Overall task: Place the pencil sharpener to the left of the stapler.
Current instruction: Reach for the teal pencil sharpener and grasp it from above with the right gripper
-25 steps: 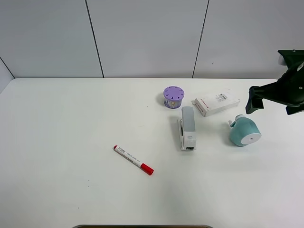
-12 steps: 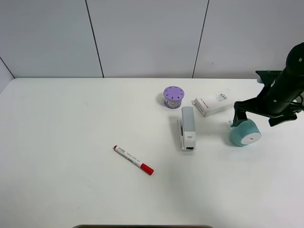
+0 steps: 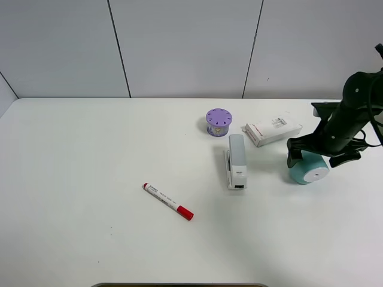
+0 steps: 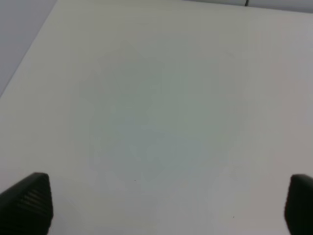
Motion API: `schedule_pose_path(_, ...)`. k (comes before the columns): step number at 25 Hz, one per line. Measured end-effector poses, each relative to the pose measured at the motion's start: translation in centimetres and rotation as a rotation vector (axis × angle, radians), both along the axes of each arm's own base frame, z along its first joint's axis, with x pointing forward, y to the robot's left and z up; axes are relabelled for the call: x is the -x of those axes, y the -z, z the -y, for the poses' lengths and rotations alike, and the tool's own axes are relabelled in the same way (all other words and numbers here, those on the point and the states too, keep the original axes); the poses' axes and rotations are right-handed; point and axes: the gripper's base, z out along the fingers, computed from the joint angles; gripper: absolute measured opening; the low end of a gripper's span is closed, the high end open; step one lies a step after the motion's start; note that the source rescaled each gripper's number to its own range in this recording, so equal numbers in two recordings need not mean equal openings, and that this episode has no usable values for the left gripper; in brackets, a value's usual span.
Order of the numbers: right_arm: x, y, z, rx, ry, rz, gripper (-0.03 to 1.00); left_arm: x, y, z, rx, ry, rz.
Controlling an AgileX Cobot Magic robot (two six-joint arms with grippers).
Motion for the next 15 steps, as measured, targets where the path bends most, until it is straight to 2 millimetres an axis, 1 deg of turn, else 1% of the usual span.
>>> schedule_pose_path(10,-0.5,2.4,0.0,0.001,0.000,-0.023,1.00,0.0,0.0,0.0,0.000,0.000,0.000)
schedule_pose_path(15,-0.7,3.0,0.0,0.001,0.001,-0.020,1.00,0.0,0.0,0.0,0.000,0.000,0.000)
